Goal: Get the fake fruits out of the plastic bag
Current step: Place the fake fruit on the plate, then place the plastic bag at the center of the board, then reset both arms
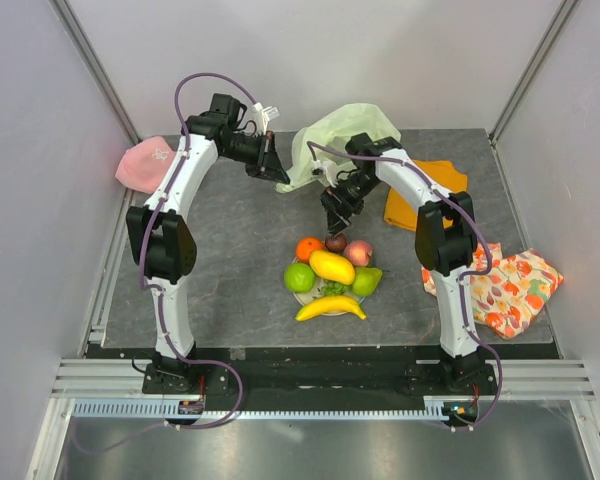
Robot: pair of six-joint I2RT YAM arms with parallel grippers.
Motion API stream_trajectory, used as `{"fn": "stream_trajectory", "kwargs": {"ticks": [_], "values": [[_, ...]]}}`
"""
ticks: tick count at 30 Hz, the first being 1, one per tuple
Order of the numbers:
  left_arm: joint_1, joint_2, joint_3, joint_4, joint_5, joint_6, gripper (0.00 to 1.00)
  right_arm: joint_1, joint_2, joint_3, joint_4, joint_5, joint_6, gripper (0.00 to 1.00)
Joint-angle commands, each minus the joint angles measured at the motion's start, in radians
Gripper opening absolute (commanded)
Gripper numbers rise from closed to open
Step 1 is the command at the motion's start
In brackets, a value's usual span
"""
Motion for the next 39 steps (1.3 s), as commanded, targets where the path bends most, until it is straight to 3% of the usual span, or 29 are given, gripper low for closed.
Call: {"fn": "stream_trajectory", "kwargs": {"ticks": [1, 12, 17, 20, 22, 24, 25, 27, 28, 30, 35, 39], "values": [[0.004, 0.009, 0.056, 0.01, 0.027, 0.027, 0.02, -0.005, -0.051, 0.081, -0.007, -0.012, 0.013, 0.98], [0.072, 0.007, 0.234, 0.048, -0.086, 0.017, 0.02, -0.006, -0.159, 0.173, 0.008, 0.019, 0.019, 0.98], [0.172, -0.04, 0.26, 0.073, -0.125, -0.02, 0.02, -0.006, -0.346, 0.077, 0.118, 0.015, 0.097, 0.98], [0.22, -0.086, 0.23, 0.077, -0.181, -0.028, 0.02, -0.006, -0.488, -0.056, 0.313, 0.138, 0.214, 0.98], [0.229, -0.105, 0.193, 0.079, -0.198, -0.028, 0.03, 0.0, -0.603, -0.151, 0.512, 0.374, 0.327, 0.98], [0.228, -0.128, 0.165, 0.068, -0.203, -0.026, 0.26, 0.004, -0.668, -0.302, 0.694, 0.619, 0.389, 0.98], [0.255, -0.14, 0.139, 0.068, -0.204, -0.026, 0.48, 0.011, -0.708, -0.338, 0.735, 0.693, 0.397, 0.98], [0.254, -0.18, 0.115, 0.068, -0.209, -0.028, 0.68, 0.017, -0.719, -0.386, 0.789, 0.869, 0.447, 0.98], [0.255, -0.195, 0.108, 0.068, -0.212, -0.026, 0.86, 0.026, -0.716, -0.383, 0.789, 0.919, 0.473, 0.98], [0.255, -0.25, 0.086, 0.068, -0.235, -0.014, 0.99, 0.031, -0.725, -0.394, 0.78, 0.995, 0.531, 0.98], [0.254, -0.387, 0.013, 0.067, -0.348, 0.053, 0.99, 0.031, -0.797, -0.518, 0.79, 0.985, 0.539, 0.98], [0.255, -0.54, -0.132, 0.137, -0.398, 0.069, 0.99, 0.031, -0.841, -0.549, 0.783, 0.982, 0.542, 0.98]]}}
